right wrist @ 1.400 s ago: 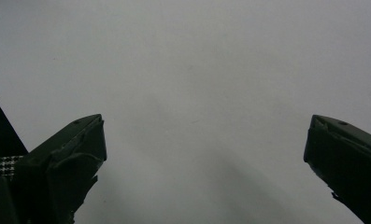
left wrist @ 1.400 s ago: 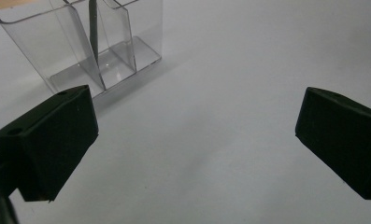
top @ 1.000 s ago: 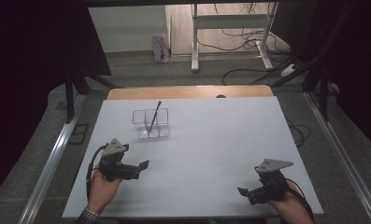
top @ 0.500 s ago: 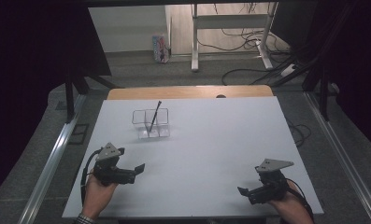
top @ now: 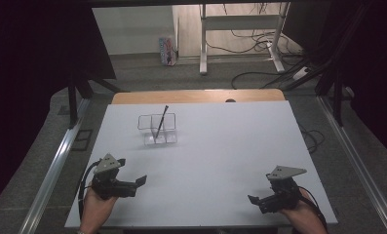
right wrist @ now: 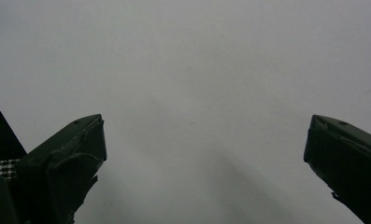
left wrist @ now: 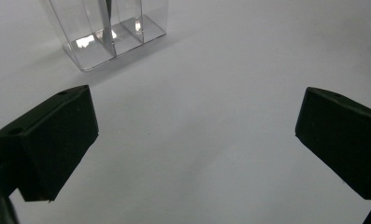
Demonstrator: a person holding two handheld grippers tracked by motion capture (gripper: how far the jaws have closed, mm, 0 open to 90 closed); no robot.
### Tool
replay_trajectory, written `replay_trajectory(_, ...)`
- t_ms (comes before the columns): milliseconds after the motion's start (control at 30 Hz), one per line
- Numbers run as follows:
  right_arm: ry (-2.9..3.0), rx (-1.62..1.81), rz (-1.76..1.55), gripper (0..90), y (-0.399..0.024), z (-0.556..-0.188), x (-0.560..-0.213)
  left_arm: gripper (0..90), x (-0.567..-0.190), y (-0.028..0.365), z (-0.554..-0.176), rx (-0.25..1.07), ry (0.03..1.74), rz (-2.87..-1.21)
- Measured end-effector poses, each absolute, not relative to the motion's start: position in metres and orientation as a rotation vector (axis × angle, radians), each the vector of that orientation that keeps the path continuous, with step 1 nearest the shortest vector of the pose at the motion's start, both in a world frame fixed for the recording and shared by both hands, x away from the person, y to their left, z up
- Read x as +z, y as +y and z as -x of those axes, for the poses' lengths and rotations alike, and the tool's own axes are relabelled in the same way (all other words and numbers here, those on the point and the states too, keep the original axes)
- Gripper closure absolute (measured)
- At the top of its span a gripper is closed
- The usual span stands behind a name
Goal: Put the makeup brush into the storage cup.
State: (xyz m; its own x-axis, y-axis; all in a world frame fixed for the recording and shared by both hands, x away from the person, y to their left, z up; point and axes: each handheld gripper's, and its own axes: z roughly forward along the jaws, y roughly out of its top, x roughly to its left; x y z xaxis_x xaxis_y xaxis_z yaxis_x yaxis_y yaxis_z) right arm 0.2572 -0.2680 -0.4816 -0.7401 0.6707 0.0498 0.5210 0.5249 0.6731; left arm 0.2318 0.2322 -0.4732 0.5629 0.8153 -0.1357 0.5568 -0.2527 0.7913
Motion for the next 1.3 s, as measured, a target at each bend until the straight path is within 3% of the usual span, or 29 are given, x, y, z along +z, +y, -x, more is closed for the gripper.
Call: replay_trajectory(1300,2.546,1.023,-1.02,0.0,-0.269,-0.258,-0.482,0.1,-0.476,0.263,-0.2,0.436,1.19,-1.939)
